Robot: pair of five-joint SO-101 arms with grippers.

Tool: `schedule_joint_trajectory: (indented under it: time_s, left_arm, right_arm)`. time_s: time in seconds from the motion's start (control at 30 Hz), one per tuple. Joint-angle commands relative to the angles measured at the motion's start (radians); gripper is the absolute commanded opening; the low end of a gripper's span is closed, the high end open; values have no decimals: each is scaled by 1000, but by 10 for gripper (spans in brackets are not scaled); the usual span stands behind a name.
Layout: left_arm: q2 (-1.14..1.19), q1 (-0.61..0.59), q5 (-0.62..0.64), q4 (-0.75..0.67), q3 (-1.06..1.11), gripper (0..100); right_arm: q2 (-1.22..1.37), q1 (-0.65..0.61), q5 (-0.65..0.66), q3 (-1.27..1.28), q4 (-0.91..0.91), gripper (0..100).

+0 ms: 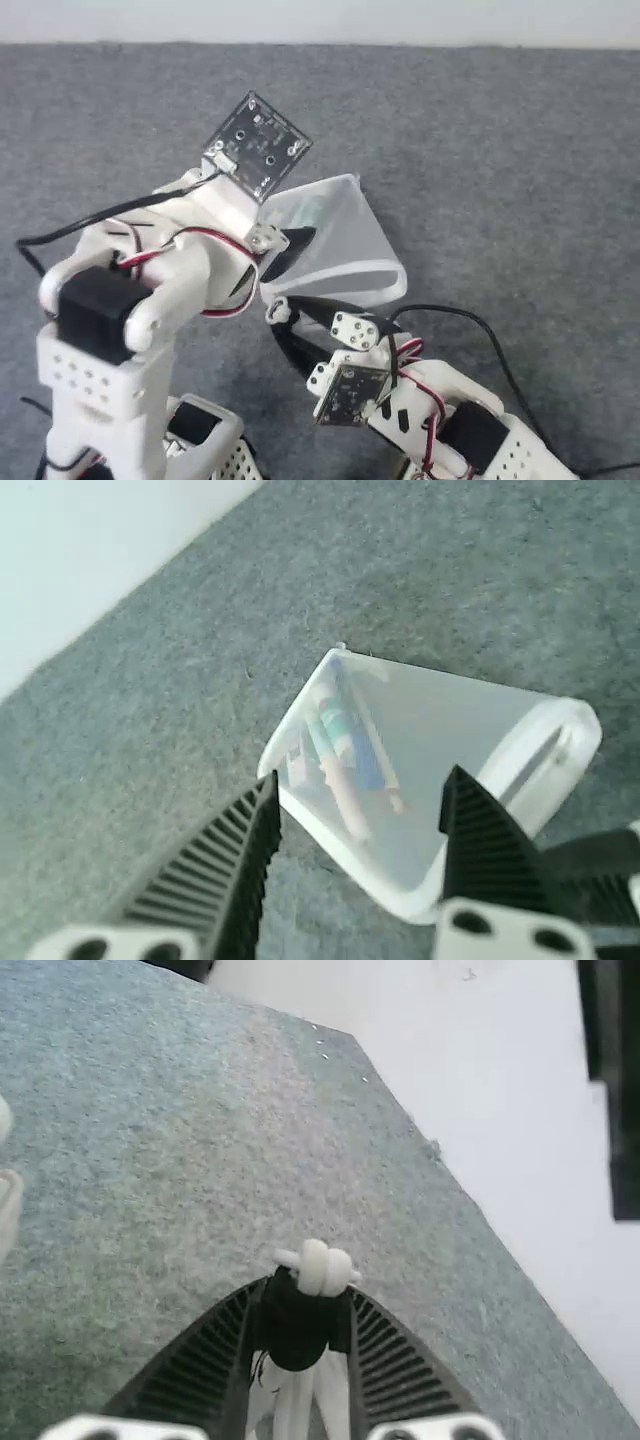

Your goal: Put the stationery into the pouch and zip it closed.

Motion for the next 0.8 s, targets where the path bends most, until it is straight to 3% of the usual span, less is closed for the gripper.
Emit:
schedule_joint_trajectory:
  time_s: [0.0, 0.3, 0.57, 0.77]
  left_arm:
    - [-15, -68, -80, 44, -54, 243]
    - [-15, -224, -275, 44, 22, 243]
    - [-15, -216, -292, 43, 102, 244]
    - [-15, -152, -290, 40, 177, 243]
  right_arm:
    - [-24, 88, -66, -69, 1, 5]
    - [-24, 194, -115, -121, 8, 5]
    - [-24, 291, -109, -153, 10, 5]
    - [-24, 300, 21, -238, 128, 5]
